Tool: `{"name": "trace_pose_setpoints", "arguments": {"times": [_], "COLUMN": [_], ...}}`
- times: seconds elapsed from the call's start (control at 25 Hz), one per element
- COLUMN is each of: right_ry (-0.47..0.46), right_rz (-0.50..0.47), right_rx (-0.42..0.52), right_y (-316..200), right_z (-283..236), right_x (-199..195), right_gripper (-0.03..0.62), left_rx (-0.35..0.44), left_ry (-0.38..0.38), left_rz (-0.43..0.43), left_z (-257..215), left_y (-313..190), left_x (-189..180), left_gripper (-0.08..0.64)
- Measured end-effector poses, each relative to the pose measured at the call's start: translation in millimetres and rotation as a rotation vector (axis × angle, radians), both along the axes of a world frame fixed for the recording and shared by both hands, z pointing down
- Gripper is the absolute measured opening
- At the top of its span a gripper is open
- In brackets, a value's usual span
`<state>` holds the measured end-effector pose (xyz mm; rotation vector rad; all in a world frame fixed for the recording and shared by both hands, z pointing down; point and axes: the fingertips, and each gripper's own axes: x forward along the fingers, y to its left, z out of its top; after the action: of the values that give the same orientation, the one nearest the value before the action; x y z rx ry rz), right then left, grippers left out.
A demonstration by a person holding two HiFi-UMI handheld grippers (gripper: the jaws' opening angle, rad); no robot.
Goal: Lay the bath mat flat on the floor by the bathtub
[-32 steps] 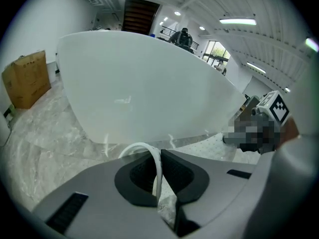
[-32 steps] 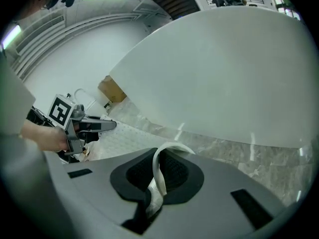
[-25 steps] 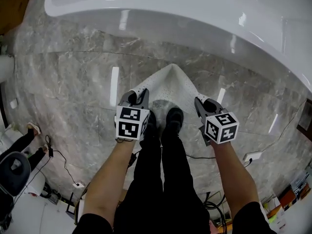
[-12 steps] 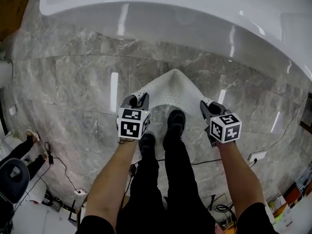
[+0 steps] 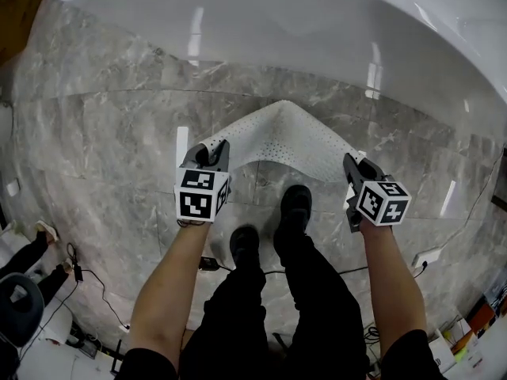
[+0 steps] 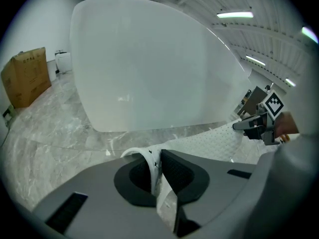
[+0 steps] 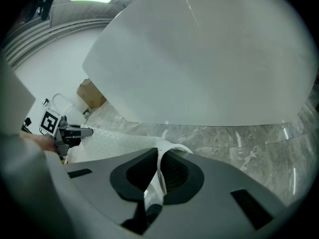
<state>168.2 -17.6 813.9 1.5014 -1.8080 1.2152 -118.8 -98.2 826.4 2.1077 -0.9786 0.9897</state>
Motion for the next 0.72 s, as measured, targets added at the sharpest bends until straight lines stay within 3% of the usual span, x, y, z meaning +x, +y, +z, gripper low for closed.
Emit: {"name": "trace_pose_setpoints", "arguments": {"times": [0.2,0.4,0.48,0.64,0.72], "right_ry": [0.074,0.149,0.18,0.314,0.335], "right_rz": [-0.006,0.037,-0.016,-0.227,-0.259], "right_rx": [-0.036,-0.068,-0.087,-0.15,-0.184], "right_y": [-18.1,-30.6,-32.5,-26.3,-21.8], "right_z": [51.1,95.7,114.3,158.3,177.8], "right_x": [12.4,59.3,68.3,83.9,101.0], "right_gripper": [0.031,0.032,0.032,0.034,0.035], "left_rx": [0.015,0.007,-0.009,-0.022,-0.002], "left_ry": [-0.062,-0.127,-0.157,-0.252,-0.292], "left_rz": [0.02,-0.041,-0.046,-0.013,0.002], "left_z": [46.3,102.7,130.7,185.1,204.3], "left_y": [-26.8,-38.8,-40.2,-44.9,-55.7], "left_x": [-18.4,-52.3,-67.0,-91.5,-99.1], "left_gripper": [0.031,0.032,0.034,0.035,0.035]}}
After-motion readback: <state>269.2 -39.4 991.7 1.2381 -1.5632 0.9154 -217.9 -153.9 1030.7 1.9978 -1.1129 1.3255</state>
